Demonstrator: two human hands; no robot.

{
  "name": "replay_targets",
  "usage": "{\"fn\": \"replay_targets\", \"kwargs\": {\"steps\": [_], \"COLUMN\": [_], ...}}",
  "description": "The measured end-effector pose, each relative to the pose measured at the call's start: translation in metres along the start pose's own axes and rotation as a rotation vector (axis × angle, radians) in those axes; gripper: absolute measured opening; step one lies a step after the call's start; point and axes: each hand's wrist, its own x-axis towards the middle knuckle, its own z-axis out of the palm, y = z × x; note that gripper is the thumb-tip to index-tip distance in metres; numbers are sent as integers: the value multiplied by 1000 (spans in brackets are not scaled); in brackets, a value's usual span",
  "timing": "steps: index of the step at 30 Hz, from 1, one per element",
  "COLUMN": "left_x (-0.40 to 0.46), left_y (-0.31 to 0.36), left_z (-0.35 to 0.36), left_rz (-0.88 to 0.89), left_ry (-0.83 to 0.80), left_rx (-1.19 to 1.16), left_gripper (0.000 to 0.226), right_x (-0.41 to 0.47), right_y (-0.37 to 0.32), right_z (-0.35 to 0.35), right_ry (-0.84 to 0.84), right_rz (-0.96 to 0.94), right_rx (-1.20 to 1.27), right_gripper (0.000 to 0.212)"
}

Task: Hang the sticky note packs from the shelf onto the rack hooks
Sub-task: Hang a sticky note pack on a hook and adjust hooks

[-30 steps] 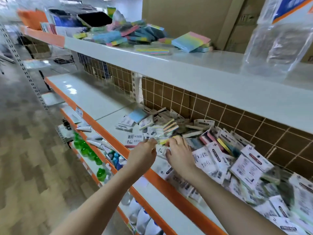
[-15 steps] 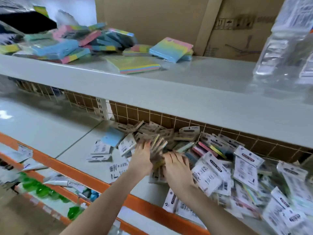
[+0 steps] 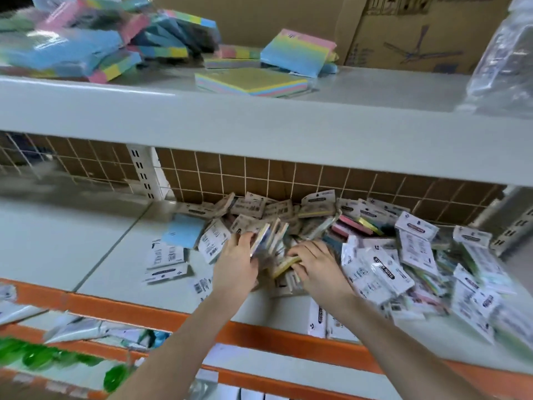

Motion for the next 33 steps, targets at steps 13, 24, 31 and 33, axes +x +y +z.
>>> {"fn": "replay_targets", "kwargs": {"steps": [13,24,31,33], "left_x": [-13,-18,-12,-13], "left_y": [-4,19,29,36], "left_z": [-21,-17,3,9], "left_rz": [86,97,-86,-177], "left_ry": [274,170,-24,-103], "left_rx": [-246,-552,-834,-943], "left_gripper": [30,17,26,22], "right_x": [-8,-18,-34,-41], "right_y": [5,7,18,24], "right_z": [-9,-30,-55,-60], "right_ry": [199,414,638,676], "right_rz": [8,433,642,736], "right_rx": [-47,291,479,537], "right_gripper": [30,29,6,12]}}
